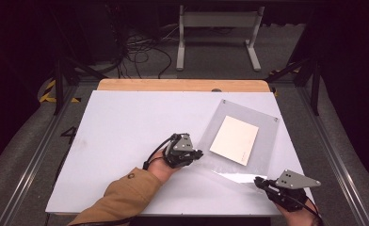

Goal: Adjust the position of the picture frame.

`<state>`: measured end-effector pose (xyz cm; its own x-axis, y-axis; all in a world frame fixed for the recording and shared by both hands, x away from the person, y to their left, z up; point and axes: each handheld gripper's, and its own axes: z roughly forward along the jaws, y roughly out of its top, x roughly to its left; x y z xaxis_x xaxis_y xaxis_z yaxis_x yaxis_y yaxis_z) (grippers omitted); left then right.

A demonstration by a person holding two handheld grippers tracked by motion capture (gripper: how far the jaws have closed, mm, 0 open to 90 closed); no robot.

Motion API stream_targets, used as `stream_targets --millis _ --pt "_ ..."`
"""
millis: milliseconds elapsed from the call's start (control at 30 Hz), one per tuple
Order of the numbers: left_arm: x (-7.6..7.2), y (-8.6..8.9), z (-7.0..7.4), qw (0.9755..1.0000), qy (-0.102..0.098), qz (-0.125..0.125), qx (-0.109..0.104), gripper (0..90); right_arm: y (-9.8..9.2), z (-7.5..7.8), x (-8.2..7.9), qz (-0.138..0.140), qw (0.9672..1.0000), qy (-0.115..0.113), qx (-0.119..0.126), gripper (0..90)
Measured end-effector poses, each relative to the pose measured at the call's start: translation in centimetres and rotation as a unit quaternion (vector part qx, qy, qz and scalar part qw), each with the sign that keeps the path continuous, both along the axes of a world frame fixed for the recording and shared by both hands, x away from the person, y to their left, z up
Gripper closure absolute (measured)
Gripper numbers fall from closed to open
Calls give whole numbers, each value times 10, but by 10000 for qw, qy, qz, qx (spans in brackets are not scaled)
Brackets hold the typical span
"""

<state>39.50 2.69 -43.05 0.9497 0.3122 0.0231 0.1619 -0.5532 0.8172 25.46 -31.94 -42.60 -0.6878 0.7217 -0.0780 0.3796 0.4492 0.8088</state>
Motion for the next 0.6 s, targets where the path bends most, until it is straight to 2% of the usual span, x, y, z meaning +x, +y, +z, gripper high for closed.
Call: stream_targets --millis 67,100,167,200,233,267,500,600 --pt "1 5 5 10000 -13 58 -62 848 4 5 -1 52 10000 -43 58 841" --pt "2 8 7 9999 -25 94 -79 847 15 14 -5 197 9996 -177 19 830" --pt "7 20 13 9996 10 209 -185 847 26 20 -8 342 9991 -249 -18 826" --pt "7 20 13 9996 10 209 -185 847 33 23 -10 429 9987 -281 -14 824" --pt "9 25 16 9993 -14 278 -230 847 33 23 -10 429 9987 -281 -14 824" --pt "11 32 22 9986 -75 392 -333 847 50 28 -14 640 9973 -351 -46 817" --pt "17 52 38 9963 -318 640 -473 848 84 41 -17 1048 9935 -439 20 812" --pt "24 59 42 9954 -429 745 -427 849 103 44 -15 1271 9909 -450 26 813"
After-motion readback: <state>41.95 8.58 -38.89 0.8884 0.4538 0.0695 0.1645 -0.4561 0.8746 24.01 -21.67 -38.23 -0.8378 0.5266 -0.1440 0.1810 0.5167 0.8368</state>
